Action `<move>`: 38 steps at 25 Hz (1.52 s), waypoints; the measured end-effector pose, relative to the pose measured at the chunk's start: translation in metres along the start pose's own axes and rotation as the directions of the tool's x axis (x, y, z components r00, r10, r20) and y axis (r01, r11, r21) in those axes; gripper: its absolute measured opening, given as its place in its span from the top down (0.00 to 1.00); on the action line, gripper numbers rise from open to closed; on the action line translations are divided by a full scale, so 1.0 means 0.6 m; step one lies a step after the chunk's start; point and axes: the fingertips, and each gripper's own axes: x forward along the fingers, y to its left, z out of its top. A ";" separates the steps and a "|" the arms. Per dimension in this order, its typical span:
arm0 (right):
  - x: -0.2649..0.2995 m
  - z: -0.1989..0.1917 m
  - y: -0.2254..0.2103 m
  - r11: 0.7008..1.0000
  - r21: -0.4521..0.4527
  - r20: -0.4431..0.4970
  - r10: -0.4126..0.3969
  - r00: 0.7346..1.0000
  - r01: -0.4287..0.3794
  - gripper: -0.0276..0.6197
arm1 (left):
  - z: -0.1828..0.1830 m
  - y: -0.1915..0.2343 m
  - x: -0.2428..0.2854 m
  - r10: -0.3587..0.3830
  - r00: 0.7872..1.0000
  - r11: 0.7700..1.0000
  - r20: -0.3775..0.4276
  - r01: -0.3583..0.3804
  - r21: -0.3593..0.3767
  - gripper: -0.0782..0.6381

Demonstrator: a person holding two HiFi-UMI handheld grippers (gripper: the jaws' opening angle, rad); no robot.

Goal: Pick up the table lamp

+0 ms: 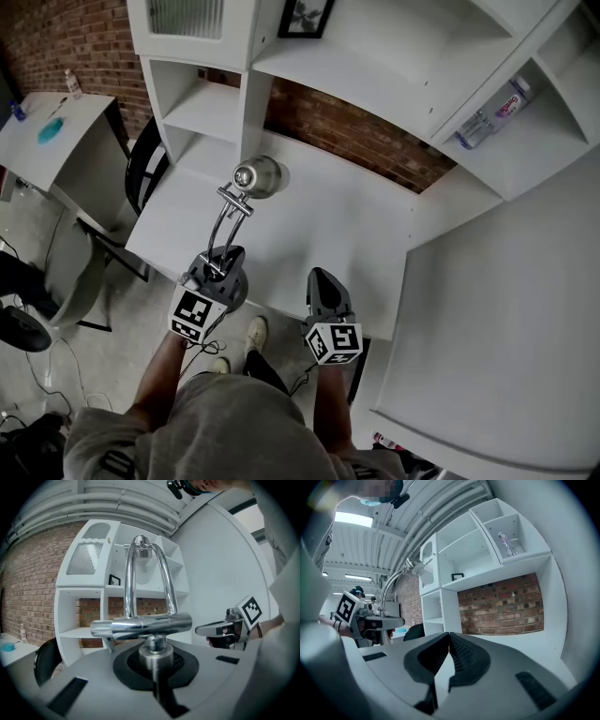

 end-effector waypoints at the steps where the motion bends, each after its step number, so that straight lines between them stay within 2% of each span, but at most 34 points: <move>1: -0.004 0.004 0.011 1.000 -0.002 0.007 0.006 1.000 -0.006 0.92 | 0.000 0.000 -0.012 0.005 1.000 1.000 -0.002 -0.005 0.005 0.89; 8: -0.039 0.019 0.079 0.999 -0.014 0.042 0.031 0.999 -0.030 0.92 | -0.007 -0.014 -0.096 0.025 1.000 1.000 -0.012 -0.024 0.016 0.89; 19: -0.113 0.004 0.157 0.999 -0.018 0.048 0.030 0.998 -0.029 0.92 | -0.036 -0.043 -0.208 0.035 0.999 0.999 -0.026 -0.036 -0.009 0.89; 30: -0.165 -0.007 0.203 1.000 -0.014 0.048 -0.002 0.999 0.003 0.92 | -0.052 -0.062 -0.268 0.019 0.999 1.000 -0.033 -0.020 -0.018 0.89; 38: -0.186 -0.011 0.210 0.999 -0.012 0.049 -0.032 0.998 0.032 0.92 | -0.056 -0.072 -0.279 -0.001 0.999 1.000 -0.035 0.001 -0.008 0.89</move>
